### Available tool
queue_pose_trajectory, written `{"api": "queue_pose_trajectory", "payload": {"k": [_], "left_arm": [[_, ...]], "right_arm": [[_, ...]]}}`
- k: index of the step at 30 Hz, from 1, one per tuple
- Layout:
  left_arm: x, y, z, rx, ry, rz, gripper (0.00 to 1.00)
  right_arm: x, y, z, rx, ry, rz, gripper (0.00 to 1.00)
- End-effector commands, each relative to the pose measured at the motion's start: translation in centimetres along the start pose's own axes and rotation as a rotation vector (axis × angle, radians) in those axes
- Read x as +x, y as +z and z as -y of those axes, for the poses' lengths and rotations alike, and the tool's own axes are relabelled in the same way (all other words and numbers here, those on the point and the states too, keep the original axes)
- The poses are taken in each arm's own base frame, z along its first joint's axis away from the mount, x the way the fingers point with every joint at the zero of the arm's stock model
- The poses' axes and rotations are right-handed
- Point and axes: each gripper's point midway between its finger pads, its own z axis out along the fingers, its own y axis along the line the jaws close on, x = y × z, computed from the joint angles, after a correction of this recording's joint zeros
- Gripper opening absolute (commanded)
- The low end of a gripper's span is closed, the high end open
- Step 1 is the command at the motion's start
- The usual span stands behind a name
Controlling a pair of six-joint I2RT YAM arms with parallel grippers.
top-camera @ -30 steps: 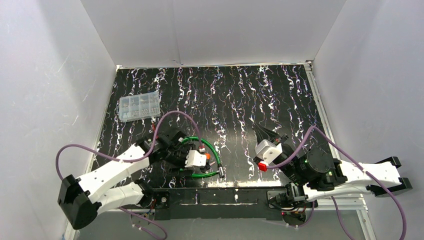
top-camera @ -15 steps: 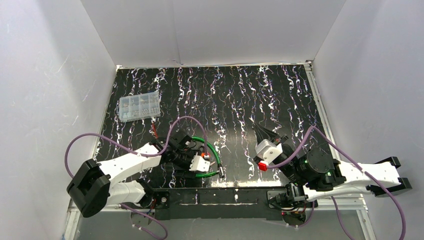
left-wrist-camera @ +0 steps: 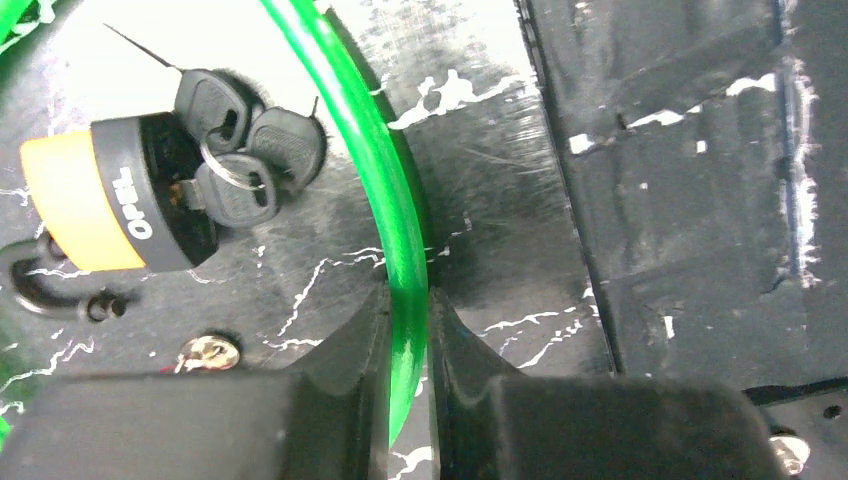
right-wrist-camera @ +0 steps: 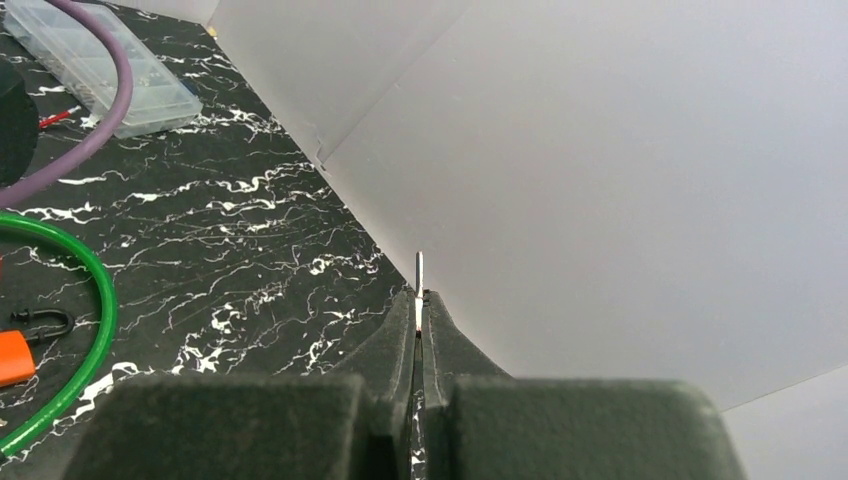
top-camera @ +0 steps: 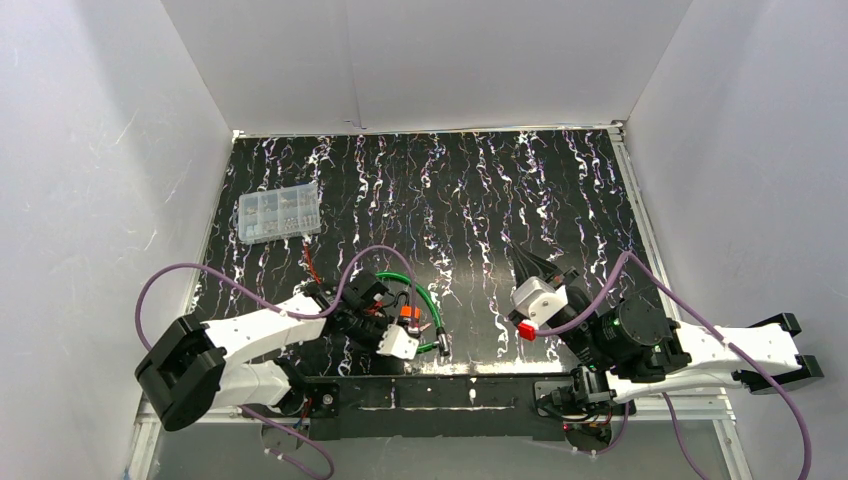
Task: Unlock with the key
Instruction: Pick up the lock from the center of the board.
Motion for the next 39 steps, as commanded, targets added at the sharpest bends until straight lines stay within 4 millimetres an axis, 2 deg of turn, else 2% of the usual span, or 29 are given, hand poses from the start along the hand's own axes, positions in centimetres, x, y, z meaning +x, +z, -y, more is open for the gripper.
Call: {"api": "queue_pose_trajectory", "payload": {"k": [1, 4, 6, 11, 16, 19, 23, 26, 30, 36, 39], "left_arm": [[0.4, -0.8, -2.6, -0.102, -0.01, -0.067, 0.0], [-2.6, -3.8, -6.2, -0.226, -0.015, -0.025, 0.0], [-4.7, -6.2, -7.6, -0.278, -0.012, 0.005, 0.0], [-8.6, -12.5, -9.4, -0.394, 0.097, 0.056, 0.0], [-10.8, -18.3, -11.0, -0.54, 0.227, 0.045, 0.0], [-11.8, -21.0, -11.6, -0.606, 0.298, 0.028, 0.0], [-13.0, -24.2, -10.8, -0.61, 0.417, 0.003, 0.0], [-14.5, -26.5, -10.0, -0.626, 0.418, 0.056, 0.0], [-16.0, -29.0, -8.6, -0.624, 0.373, 0.12, 0.0], [-16.3, -31.0, -7.4, -0.574, 0.202, 0.124, 0.0], [-16.3, -31.0, -7.0, -0.521, 0.096, 0.118, 0.0]], "right_arm": [[-0.8, 0.1, 0.9, 0.045, 0.055, 0.022, 0.01], [-0.8, 0.3, 0.7, 0.043, 0.046, 0.018, 0.01], [-0.7, 0.2, 0.8, 0.047, 0.048, 0.015, 0.01], [-0.4, -0.2, 1.5, 0.059, 0.073, 0.014, 0.01], [-0.7, -0.3, 1.6, 0.048, 0.096, 0.022, 0.01], [-1.0, -0.3, 1.1, 0.021, 0.134, 0.033, 0.01], [-1.4, -0.3, 0.9, -0.01, 0.158, 0.04, 0.01], [-2.4, -0.1, 1.1, -0.028, 0.167, 0.06, 0.01], [-3.4, 0.4, 0.2, -0.079, 0.159, 0.065, 0.01], [-4.5, 0.3, -0.2, -0.141, 0.244, 0.064, 0.01], [-4.8, 0.4, -1.1, -0.175, 0.264, 0.058, 0.01]]}}
